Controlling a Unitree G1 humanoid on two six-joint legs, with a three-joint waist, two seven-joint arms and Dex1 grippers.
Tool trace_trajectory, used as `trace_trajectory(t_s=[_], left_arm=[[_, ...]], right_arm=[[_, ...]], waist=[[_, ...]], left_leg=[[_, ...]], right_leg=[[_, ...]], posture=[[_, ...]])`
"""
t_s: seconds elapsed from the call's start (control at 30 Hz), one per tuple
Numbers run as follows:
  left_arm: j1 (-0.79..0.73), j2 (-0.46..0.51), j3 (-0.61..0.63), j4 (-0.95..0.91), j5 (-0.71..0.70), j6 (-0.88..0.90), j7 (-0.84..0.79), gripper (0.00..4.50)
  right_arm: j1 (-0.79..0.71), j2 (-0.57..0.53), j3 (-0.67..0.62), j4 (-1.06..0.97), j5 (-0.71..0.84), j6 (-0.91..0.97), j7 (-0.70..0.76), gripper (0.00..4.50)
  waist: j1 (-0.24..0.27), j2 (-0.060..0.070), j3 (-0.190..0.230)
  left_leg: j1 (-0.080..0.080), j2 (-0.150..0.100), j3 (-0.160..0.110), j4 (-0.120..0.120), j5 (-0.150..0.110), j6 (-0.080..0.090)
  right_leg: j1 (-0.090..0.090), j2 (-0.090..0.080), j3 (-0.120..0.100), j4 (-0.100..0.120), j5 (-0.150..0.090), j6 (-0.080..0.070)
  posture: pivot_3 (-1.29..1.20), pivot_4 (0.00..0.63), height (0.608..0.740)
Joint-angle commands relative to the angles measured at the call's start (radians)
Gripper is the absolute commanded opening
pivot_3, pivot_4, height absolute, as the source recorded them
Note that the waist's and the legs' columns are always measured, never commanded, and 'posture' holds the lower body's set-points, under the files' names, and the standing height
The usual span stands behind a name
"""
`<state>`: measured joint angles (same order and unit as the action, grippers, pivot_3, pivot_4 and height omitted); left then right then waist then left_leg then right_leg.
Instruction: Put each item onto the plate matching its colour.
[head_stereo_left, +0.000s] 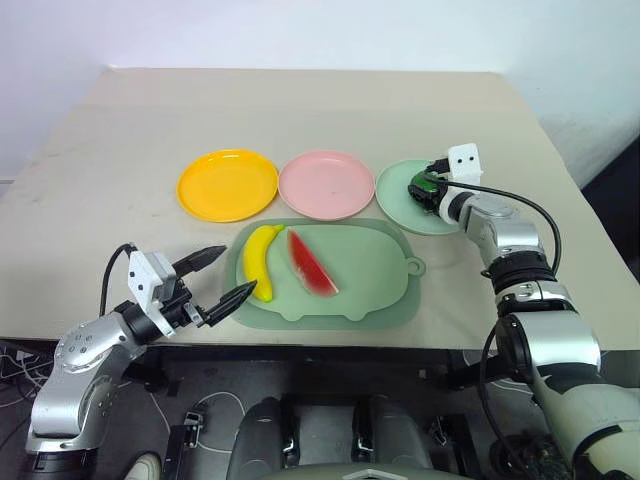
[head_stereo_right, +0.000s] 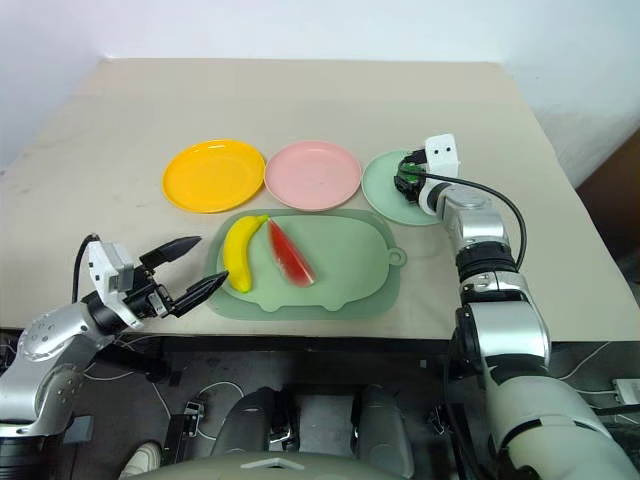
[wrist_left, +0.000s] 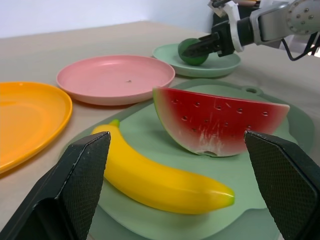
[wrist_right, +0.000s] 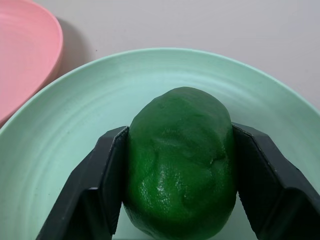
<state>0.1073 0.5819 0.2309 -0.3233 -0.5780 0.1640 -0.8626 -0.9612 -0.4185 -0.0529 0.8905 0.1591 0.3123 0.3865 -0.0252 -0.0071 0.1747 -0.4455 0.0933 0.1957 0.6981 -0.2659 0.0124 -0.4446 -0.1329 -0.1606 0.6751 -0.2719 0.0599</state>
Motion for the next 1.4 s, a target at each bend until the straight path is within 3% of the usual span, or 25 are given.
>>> trace_trajectory(t_s=[0.03,0.17,0.27,0.47,0.6,0.73,0.8,1.07,1.4], left_arm=[[0.001,0.0,0.033,-0.034,-0.002,-0.022,0.009,4.5],[-0.01,0.001,0.029,-0.026,-0.002,-0.022,0.01,4.5],[-0.025,0.003,0.024,-0.018,-0.003,-0.017,0.008,4.5],[-0.058,0.006,0.011,0.01,0.0,-0.012,-0.01,4.5],[-0.093,-0.001,-0.009,0.035,0.008,-0.012,-0.019,4.5],[-0.122,-0.008,-0.031,0.055,0.01,-0.013,-0.029,4.5],[-0.128,-0.008,-0.035,0.064,0.013,-0.015,-0.036,4.5],[-0.147,-0.014,-0.048,0.087,0.024,-0.025,-0.048,4.5],[-0.136,-0.024,-0.046,0.075,0.028,-0.021,-0.048,4.5]], right_arm=[[0.015,-0.006,-0.021,-0.105,0.011,0.007,0.034,4.3],[0.081,-0.024,-0.035,-0.293,0.015,0.033,0.032,4.45],[0.151,-0.028,-0.067,-0.525,0.073,0.163,0.032,4.45],[0.263,-0.011,-0.08,-1.018,0.313,0.623,0.063,4.45],[0.261,0.05,-0.079,-1.177,0.461,0.963,0.021,4.45],[0.196,0.187,-0.131,-1.216,0.523,1.252,-0.041,4.45],[0.181,0.216,-0.125,-1.203,0.553,1.296,-0.067,4.45],[0.166,0.25,-0.007,-1.134,0.628,1.302,-0.164,4.45],[0.124,0.282,0.125,-0.985,0.449,1.251,-0.204,4.45]], waist=[[0.003,0.0,0.0],[0.005,0.001,0.001],[0.006,0.001,0.001],[0.005,0.001,0.001],[0.006,0.001,0.0],[0.006,0.001,0.0],[0.008,0.001,0.0],[0.006,0.001,0.0],[0.005,0.001,0.0]], left_leg=[[0.0,0.0,0.0,0.0,0.0,0.0],[0.0,0.0,0.0,0.0,0.0,0.0],[0.0,0.0,0.0,0.0,0.0,0.0],[0.0,0.001,0.0,0.0,0.0,0.0],[0.0,0.001,-0.001,0.0,0.0,0.0],[-0.001,0.001,-0.001,0.0,-0.002,0.003],[-0.001,0.001,-0.001,0.0,-0.002,0.003],[-0.002,0.0,-0.001,0.0,-0.001,0.002],[-0.003,0.0,-0.001,0.0,-0.001,0.001]], right_leg=[[0.0,0.0,0.0,0.0,0.0,0.0],[-0.001,0.0,0.0,0.0,0.0,0.0],[-0.001,0.0,0.001,0.001,0.0,0.0],[-0.002,0.0,0.001,0.001,0.0,0.0],[-0.002,0.0,0.001,0.001,0.0,-0.001],[-0.002,0.0,0.0,0.001,0.0,-0.001],[-0.002,0.0,0.0,0.001,0.0,-0.001],[-0.002,0.0,0.0,0.0,0.0,-0.001],[-0.003,0.0,0.0,0.0,0.0,-0.001]], posture=[[0.0,0.15,0.695],[0.0,0.15,0.695],[0.0,0.15,0.695],[0.0,0.15,0.695],[0.0,0.15,0.695],[0.0,0.15,0.695],[0.0,0.15,0.695],[0.0,0.15,0.695],[0.0,0.15,0.695]])
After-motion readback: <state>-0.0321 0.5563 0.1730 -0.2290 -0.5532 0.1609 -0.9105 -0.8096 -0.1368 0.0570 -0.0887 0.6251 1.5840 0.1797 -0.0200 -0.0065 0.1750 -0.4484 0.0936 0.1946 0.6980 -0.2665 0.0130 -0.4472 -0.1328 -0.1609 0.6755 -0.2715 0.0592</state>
